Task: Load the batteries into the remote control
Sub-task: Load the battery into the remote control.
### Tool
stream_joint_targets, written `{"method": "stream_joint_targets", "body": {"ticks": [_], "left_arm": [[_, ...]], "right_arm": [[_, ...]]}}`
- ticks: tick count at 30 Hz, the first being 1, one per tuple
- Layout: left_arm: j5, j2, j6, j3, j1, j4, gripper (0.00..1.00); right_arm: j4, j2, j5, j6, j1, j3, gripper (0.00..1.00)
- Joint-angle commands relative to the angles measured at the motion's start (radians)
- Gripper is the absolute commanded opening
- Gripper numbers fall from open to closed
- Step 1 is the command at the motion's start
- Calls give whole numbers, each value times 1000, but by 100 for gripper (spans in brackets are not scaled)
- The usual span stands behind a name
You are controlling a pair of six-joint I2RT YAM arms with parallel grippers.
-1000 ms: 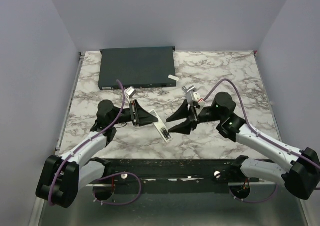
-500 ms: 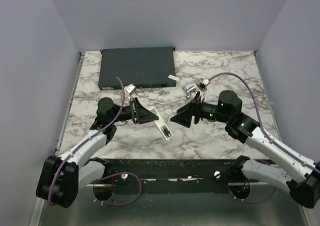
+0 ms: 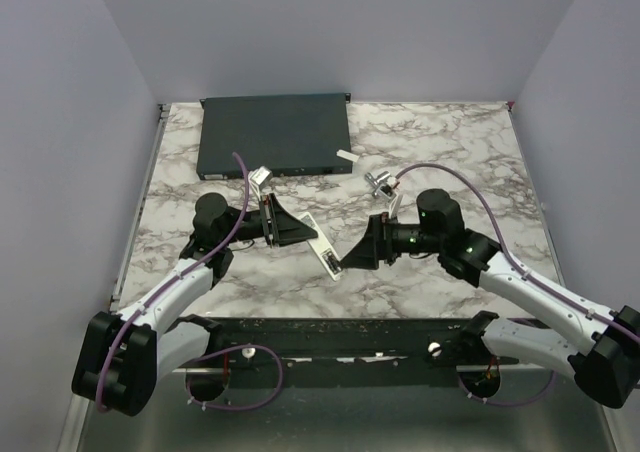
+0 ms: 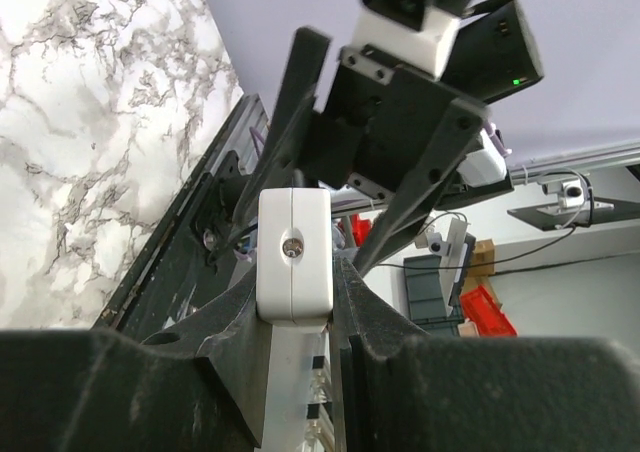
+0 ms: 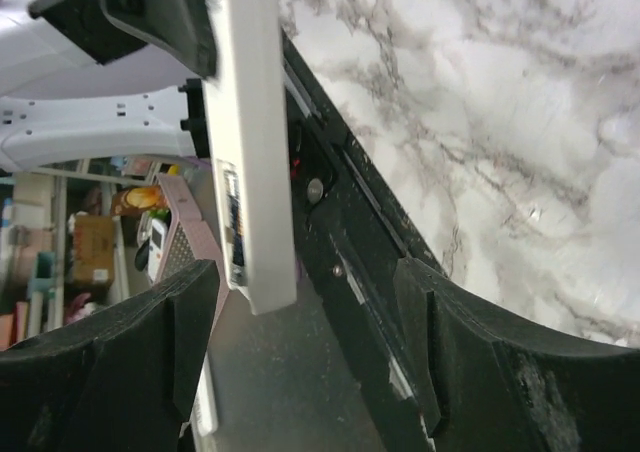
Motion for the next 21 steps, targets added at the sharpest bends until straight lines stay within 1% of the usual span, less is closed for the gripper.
{"method": "stream_joint_targets", "body": {"ticks": [1,7,9,21], "left_arm": [[7,-14,10,32,-6,10,0],[10,-13,10,34,-6,10,0],[8,-14,10,32,-6,10,0],[7,-20,9,27,-6,9,0]], "right_arm": [[95,12,-102,77,-1,-66,78],[108,23,-118,81,-2,-74,76],[148,23,-123,86,-2,-73,75],[190,40,-143,101,-1,-79,64]]}}
